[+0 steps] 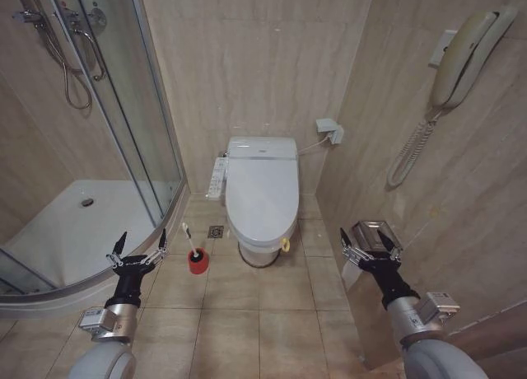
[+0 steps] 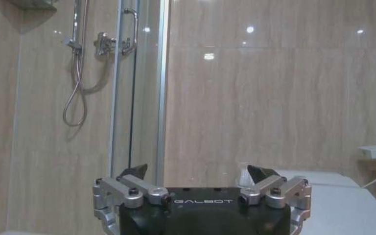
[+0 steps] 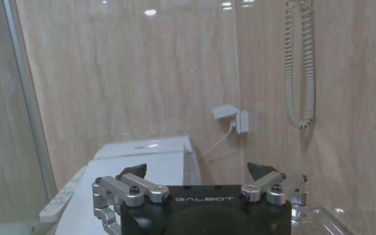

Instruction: Open the toilet lid, clean the toilet bowl with a toilet brush, close the toilet lid, and flush.

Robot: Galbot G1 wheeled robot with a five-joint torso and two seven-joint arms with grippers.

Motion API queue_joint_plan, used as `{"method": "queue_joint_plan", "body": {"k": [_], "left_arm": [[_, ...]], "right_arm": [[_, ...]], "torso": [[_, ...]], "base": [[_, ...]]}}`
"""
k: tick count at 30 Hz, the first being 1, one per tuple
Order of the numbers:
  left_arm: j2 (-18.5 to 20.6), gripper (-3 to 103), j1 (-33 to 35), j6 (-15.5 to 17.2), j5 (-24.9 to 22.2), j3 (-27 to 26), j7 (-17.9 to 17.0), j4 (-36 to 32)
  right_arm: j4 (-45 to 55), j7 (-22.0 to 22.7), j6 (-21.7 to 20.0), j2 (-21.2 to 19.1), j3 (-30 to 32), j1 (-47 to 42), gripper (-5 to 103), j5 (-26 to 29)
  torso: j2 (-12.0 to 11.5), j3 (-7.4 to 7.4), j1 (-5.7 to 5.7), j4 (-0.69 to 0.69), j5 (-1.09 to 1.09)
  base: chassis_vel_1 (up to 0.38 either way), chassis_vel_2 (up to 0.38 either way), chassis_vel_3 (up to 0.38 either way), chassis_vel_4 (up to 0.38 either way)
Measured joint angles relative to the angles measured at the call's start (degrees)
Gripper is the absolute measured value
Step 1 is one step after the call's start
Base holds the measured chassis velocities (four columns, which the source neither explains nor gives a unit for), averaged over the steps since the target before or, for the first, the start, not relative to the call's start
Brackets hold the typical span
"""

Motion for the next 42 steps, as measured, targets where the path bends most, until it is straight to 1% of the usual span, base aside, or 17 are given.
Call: {"method": "queue_joint_plan", "body": {"k": [20,22,26,34,38,42], "left_arm": [[0.0,100,0.0,0.0,0.0,0.0,0.0,0.0],[0.0,100,0.0,0.0,0.0,0.0,0.0,0.0],[0.0,100,0.0,0.0,0.0,0.0,0.0,0.0],[0.0,100,0.0,0.0,0.0,0.0,0.0,0.0],[0.0,100,0.0,0.0,0.0,0.0,0.0,0.0],[0.0,100,0.0,0.0,0.0,0.0,0.0,0.0]], "right_arm": [[-0.4,-0.3,0.7,0.2,-0.3,0.1,100,0.2],[-0.8,-0.3,0.8,0.1,-0.3,0.3,100,0.5],[-1.4,-0.6,1.0,0.1,-0.3,0.6,100,0.6],[-2.8,0.0,3.0,0.0,0.0,1.5,100,0.5],[-3.0,0.5,3.7,0.0,0.0,1.9,100,0.8],[-3.0,0.7,3.4,-0.1,0.1,1.9,100,0.8]], "torso": [[0.0,0.0,-0.01,0.0,0.0],[0.0,0.0,-0.01,-0.01,0.0],[0.0,0.0,-0.01,0.02,0.0],[0.0,0.03,0.06,-0.02,0.0],[0.0,0.01,0.03,0.02,0.0],[0.0,-0.01,-0.04,-0.01,0.01]], "base": [[0.0,0.0,0.0,0.0],[-0.022,0.015,0.031,-0.022],[-0.094,0.101,0.089,-0.097],[-0.161,0.15,0.154,-0.147],[-0.029,0.052,0.029,-0.03],[0.0,0.0,0.0,0.0]]}}
